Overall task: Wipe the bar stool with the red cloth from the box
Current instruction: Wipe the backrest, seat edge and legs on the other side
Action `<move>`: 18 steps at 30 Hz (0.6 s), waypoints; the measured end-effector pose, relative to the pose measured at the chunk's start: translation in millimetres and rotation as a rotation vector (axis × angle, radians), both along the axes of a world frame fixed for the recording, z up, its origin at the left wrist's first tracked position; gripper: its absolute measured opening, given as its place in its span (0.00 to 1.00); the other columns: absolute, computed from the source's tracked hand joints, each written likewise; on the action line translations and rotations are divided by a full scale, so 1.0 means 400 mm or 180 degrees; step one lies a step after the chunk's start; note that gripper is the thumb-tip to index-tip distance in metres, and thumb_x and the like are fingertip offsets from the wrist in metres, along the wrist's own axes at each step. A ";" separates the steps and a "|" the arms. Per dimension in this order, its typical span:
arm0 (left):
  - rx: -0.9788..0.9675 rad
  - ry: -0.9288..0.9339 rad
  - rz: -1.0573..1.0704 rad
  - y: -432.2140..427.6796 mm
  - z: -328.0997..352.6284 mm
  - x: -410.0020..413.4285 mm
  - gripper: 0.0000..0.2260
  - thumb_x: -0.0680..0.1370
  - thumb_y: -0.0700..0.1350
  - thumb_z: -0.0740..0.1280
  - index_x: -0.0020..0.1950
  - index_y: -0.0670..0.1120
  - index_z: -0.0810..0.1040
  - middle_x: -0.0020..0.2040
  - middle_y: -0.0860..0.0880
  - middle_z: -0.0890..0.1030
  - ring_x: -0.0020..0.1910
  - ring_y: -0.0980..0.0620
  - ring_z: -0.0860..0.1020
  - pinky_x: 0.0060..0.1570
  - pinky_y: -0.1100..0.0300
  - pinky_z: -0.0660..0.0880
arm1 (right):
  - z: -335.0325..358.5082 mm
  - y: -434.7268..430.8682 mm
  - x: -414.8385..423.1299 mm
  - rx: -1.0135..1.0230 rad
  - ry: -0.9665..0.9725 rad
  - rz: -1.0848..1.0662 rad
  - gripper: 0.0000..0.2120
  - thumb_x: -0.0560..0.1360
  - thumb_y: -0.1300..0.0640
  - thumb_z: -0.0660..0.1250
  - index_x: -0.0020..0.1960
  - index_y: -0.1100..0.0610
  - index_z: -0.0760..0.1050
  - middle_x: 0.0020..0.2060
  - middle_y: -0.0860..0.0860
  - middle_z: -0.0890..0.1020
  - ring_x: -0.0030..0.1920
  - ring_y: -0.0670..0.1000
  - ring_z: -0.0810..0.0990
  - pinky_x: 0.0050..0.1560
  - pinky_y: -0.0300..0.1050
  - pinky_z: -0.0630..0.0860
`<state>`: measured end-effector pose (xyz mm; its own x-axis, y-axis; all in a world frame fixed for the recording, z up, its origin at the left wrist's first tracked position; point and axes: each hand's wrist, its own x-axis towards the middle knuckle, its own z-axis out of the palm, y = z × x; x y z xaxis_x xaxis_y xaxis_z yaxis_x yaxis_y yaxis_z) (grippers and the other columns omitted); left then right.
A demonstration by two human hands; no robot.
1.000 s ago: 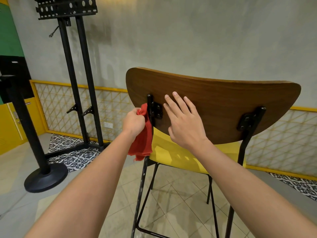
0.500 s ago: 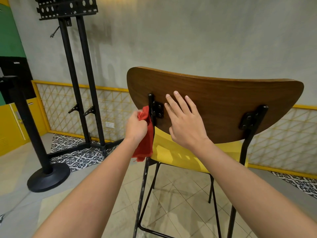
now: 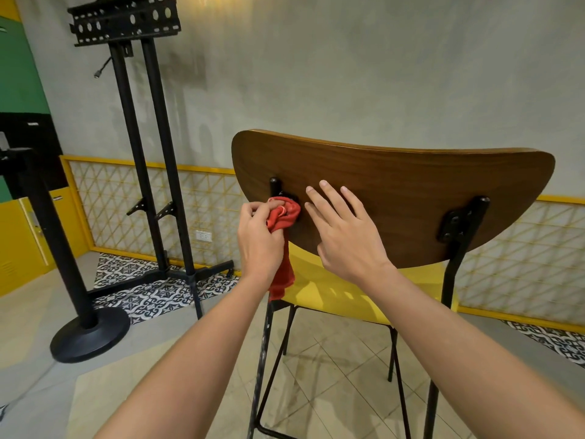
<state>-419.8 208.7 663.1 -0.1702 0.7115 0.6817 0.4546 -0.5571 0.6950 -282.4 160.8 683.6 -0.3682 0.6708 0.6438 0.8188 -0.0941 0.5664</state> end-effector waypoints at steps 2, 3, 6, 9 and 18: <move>0.0177 0.0001 -0.0037 0.004 0.013 -0.006 0.14 0.74 0.35 0.67 0.57 0.46 0.81 0.52 0.50 0.72 0.48 0.57 0.70 0.47 0.81 0.62 | 0.000 0.001 0.001 0.0029 -0.0001 0.0009 0.30 0.69 0.51 0.67 0.69 0.58 0.69 0.72 0.56 0.66 0.74 0.57 0.59 0.72 0.55 0.52; 0.0187 0.0014 -0.0044 0.006 0.011 -0.006 0.13 0.74 0.35 0.67 0.57 0.46 0.81 0.52 0.50 0.72 0.49 0.57 0.71 0.46 0.82 0.62 | -0.001 0.002 0.001 0.0029 0.0006 0.0018 0.30 0.69 0.51 0.67 0.70 0.58 0.69 0.72 0.56 0.66 0.74 0.57 0.59 0.72 0.55 0.52; 0.0031 0.0273 -0.0097 0.008 -0.036 -0.010 0.12 0.74 0.35 0.67 0.56 0.44 0.81 0.51 0.51 0.72 0.50 0.52 0.73 0.44 0.75 0.62 | -0.004 0.003 0.002 0.0020 0.0037 0.0047 0.30 0.69 0.51 0.67 0.69 0.59 0.69 0.72 0.56 0.66 0.74 0.57 0.59 0.72 0.55 0.51; 0.0011 0.0376 -0.0035 0.009 -0.065 -0.021 0.13 0.75 0.36 0.67 0.58 0.45 0.80 0.52 0.48 0.74 0.50 0.53 0.73 0.45 0.74 0.62 | -0.008 0.004 0.004 0.0024 0.0025 0.0078 0.30 0.70 0.52 0.66 0.70 0.59 0.69 0.72 0.56 0.65 0.74 0.58 0.58 0.72 0.55 0.51; 0.0340 -0.0038 0.0000 0.012 0.000 0.012 0.14 0.75 0.36 0.66 0.60 0.46 0.79 0.51 0.51 0.71 0.47 0.57 0.70 0.47 0.78 0.63 | -0.014 0.012 0.002 0.0067 0.0074 0.0072 0.31 0.69 0.52 0.67 0.70 0.59 0.68 0.73 0.56 0.65 0.75 0.58 0.58 0.72 0.55 0.49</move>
